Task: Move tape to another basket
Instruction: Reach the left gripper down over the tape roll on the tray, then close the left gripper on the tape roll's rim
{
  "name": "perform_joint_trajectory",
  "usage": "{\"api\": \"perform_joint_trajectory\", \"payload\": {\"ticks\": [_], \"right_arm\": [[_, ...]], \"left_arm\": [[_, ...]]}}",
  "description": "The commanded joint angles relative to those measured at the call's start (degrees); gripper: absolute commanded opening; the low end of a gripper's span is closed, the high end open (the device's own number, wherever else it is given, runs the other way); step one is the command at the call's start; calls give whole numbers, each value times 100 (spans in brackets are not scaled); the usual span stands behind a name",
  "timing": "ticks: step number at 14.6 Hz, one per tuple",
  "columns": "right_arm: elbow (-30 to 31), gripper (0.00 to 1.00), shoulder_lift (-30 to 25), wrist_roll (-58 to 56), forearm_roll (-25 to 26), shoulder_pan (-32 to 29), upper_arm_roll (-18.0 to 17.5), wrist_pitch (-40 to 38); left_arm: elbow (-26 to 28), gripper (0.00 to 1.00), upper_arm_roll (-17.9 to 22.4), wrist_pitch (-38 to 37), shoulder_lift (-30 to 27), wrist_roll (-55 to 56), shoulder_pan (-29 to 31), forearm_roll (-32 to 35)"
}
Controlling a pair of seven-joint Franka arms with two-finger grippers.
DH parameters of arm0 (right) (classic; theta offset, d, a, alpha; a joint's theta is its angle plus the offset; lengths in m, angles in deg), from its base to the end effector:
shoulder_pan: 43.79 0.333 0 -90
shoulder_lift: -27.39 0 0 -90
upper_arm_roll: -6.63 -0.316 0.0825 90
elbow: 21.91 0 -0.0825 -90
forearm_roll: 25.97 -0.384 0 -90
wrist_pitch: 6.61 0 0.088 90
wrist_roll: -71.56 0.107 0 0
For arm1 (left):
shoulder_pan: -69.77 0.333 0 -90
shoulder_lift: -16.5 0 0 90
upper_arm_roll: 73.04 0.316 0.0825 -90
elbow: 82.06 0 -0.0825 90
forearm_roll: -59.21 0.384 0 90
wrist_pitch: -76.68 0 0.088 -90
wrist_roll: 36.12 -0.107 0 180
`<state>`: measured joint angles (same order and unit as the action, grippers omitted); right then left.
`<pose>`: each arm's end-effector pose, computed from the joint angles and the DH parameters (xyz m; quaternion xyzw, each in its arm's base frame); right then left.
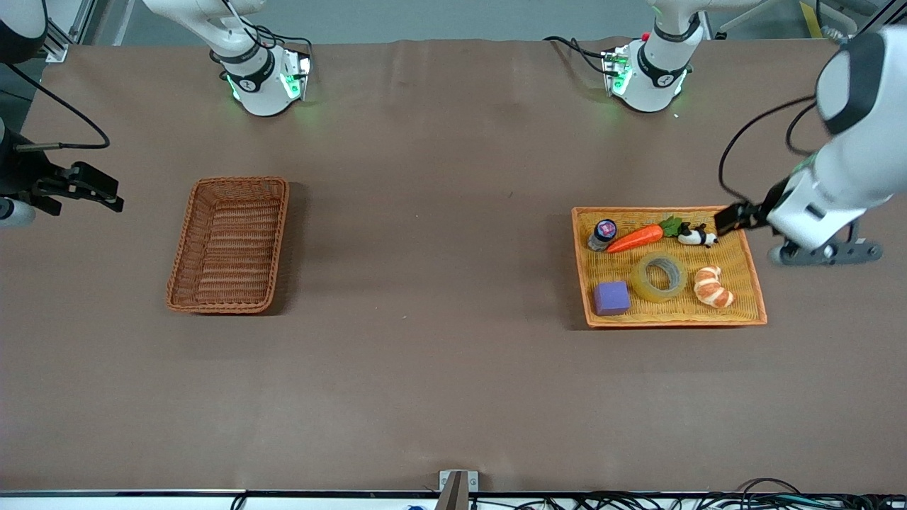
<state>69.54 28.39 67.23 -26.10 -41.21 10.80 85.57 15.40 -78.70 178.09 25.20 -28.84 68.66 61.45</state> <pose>0.5625 -0.0150 0.6061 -0.9997 -0.0239 0.0023 0.0006 0.5965 -0.0643 0.4918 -0.9991 -0.0001 0.0393 0.0164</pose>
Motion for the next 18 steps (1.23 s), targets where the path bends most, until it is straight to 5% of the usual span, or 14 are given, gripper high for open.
{"api": "perform_joint_trajectory", "payload": {"ticks": [1, 9, 18], "right_arm": [[101, 100, -91, -24, -4, -100, -74, -7], [101, 100, -91, -15, -4, -118, -83, -7], [110, 100, -83, -33, -13, -171, -83, -24]], "left_arm": [[-52, 97, -5, 369, 648, -121, 50, 93], [1353, 100, -5, 2162, 1388, -157, 137, 101], [1469, 98, -5, 2654, 1872, -174, 234, 101]]}}
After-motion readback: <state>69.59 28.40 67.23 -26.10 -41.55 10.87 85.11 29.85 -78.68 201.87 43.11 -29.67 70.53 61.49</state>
